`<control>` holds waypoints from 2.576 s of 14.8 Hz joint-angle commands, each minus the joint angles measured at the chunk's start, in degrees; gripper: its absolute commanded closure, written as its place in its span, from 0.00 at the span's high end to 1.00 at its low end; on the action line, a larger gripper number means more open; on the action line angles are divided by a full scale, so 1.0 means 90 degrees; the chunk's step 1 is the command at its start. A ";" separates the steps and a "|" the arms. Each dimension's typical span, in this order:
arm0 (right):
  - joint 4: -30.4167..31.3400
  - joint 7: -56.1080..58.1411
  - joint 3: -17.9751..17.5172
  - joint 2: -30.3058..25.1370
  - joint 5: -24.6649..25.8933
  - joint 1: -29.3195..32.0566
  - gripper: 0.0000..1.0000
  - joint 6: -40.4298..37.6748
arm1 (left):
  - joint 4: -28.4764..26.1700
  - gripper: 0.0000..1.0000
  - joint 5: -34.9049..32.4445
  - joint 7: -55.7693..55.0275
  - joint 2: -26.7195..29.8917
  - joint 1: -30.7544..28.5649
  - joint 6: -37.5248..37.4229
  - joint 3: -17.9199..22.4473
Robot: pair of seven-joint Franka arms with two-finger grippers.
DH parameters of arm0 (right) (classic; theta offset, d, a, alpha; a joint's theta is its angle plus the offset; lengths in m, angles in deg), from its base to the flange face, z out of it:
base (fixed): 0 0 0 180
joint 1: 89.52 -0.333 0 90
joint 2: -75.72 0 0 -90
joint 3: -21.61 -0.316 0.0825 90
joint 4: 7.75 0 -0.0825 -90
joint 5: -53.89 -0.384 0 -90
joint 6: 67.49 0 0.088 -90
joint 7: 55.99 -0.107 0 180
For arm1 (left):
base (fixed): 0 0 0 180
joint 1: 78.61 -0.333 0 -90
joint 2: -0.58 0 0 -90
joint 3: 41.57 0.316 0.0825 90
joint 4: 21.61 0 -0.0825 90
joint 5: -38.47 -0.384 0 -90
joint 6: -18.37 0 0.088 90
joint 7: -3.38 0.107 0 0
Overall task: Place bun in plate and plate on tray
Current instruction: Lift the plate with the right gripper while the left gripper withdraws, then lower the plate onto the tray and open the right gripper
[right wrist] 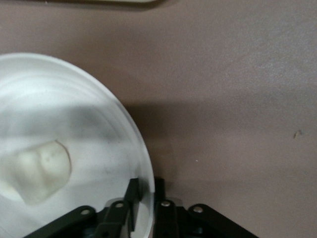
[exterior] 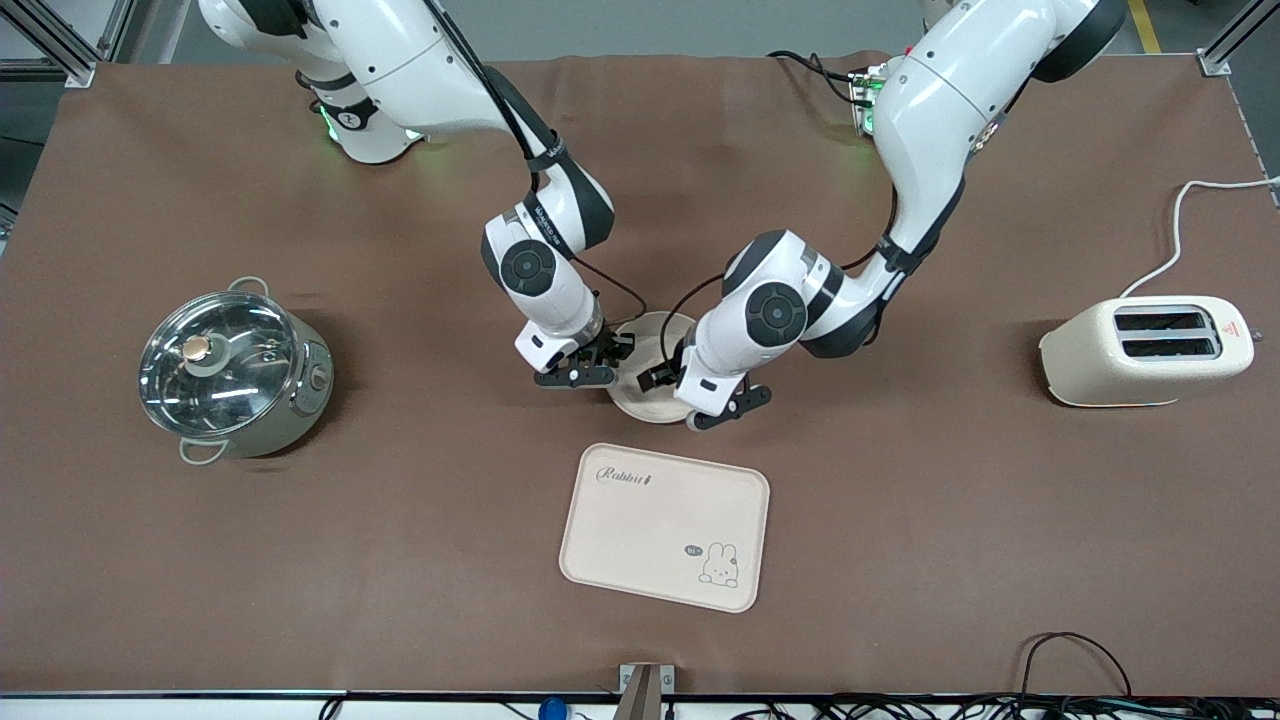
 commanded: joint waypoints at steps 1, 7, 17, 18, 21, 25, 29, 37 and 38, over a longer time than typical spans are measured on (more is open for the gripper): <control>0.0247 0.0015 0.0020 -0.0162 -0.0095 -0.0033 0.00 0.0013 | -0.0012 1.00 -0.0399 0.1513 0.0661 -0.0833 -0.0768 -0.0068; 0.0150 0.0034 0.0020 -0.0249 -0.0085 -0.0024 0.00 0.0004 | 0.0037 1.00 -0.0866 0.4359 0.1969 -0.2463 -0.1482 -0.0048; -0.1254 -0.0005 0.0020 -0.0416 -0.0807 0.0279 0.00 -0.0055 | 0.0916 1.00 -0.0340 0.5016 0.4003 -0.3385 -0.4950 -0.0068; -0.1537 -0.0005 0.0020 -0.0213 -0.0914 0.0356 0.00 -0.0046 | 0.0916 1.00 -0.0350 0.5016 0.4013 -0.3385 -0.4950 -0.0078; -0.2445 0.0005 0.0020 0.0704 -0.1354 0.0610 0.00 -0.0026 | 0.0896 1.00 -0.0302 0.5045 0.4013 -0.3394 -0.4979 -0.0068; -0.3831 -0.0005 0.0010 0.1973 -0.1364 0.0972 0.00 -0.0017 | 0.0877 1.00 -0.0263 0.5290 0.4091 -0.3162 -0.4979 0.0408; -0.4625 0.0053 -0.0019 0.2689 -0.1364 0.1324 0.00 -0.0036 | 0.0906 1.00 -0.0253 0.5319 0.4149 -0.1543 -0.4979 0.2134; -0.4432 0.0317 -0.0176 0.2535 -0.1921 0.1374 1.00 -0.0065 | 0.0945 1.00 -0.0146 0.5436 0.4130 -0.1050 -0.4930 0.2930; -0.4179 0.0327 -0.0176 0.2321 -0.1921 0.1354 1.00 -0.0085 | 0.0945 1.00 -0.0117 0.5446 0.4140 -0.1273 -0.4930 0.2707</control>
